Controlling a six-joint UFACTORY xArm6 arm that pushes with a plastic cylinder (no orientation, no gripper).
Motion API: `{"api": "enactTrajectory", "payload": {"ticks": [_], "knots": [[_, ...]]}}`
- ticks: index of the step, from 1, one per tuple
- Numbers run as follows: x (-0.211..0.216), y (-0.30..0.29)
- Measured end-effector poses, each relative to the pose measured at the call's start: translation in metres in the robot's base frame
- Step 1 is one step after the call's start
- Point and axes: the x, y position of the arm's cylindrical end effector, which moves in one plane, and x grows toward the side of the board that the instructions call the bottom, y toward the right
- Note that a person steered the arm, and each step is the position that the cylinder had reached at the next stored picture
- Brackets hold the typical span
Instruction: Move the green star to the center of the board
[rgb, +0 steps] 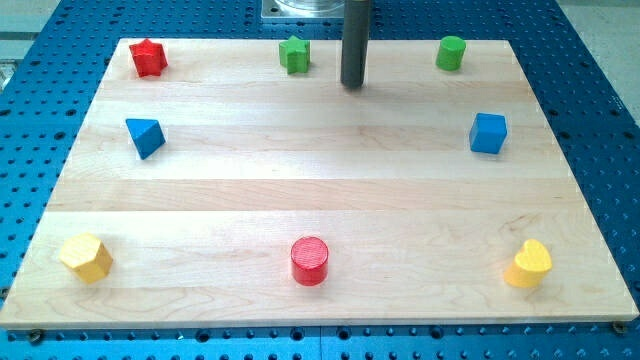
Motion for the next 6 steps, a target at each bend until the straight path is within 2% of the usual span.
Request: {"api": "enactTrajectory", "payload": {"ticks": [1,2,3,4,5,6], "knots": [[-0.053,-0.014],[-0.066,-0.038],[-0.04,-0.117],[-0.017,-0.135],[0.003,-0.126],[0.051,-0.126]]}}
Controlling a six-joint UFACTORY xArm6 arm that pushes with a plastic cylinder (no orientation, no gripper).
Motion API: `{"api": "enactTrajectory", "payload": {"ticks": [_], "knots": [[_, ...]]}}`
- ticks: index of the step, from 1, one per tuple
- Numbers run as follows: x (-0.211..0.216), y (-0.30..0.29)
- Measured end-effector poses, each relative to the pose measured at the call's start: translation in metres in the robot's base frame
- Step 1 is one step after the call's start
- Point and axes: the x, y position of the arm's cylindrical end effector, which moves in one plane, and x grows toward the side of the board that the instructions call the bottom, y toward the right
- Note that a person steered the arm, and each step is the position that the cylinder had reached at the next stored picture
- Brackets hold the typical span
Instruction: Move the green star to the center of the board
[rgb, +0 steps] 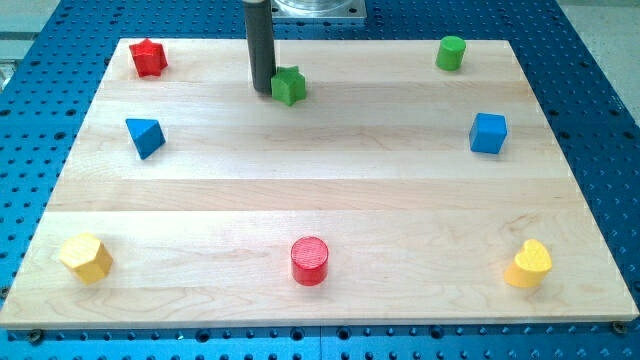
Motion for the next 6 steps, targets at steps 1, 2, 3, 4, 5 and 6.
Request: {"api": "enactTrajectory", "payload": {"ticks": [1,2,3,4,5,6], "knots": [[-0.05,0.011],[-0.073,0.036],[-0.002,0.016],[0.068,0.008],[0.064,-0.017],[0.029,-0.009]]}}
